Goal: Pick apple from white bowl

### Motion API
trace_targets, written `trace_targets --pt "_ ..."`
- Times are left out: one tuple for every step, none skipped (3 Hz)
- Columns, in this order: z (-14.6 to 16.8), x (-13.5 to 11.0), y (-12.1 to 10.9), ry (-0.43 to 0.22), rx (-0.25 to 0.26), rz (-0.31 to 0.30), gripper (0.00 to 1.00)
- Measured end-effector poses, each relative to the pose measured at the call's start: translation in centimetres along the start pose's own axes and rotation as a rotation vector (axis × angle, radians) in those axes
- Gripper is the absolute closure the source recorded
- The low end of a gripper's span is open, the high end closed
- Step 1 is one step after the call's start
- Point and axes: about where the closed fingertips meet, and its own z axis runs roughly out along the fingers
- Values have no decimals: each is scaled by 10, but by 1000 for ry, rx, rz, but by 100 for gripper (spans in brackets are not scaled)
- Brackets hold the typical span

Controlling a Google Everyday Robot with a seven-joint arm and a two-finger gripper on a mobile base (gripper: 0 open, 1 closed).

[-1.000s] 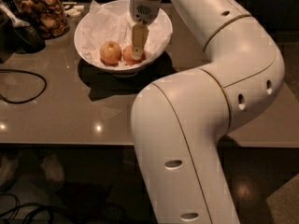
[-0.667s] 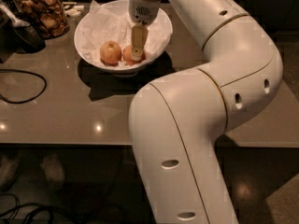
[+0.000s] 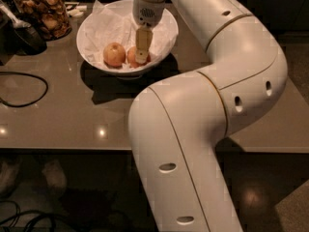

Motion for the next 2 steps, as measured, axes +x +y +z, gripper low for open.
trace_targets --pt "2 2 -5 6 4 3 31" --pt "8 2 -9 11 1 2 31"
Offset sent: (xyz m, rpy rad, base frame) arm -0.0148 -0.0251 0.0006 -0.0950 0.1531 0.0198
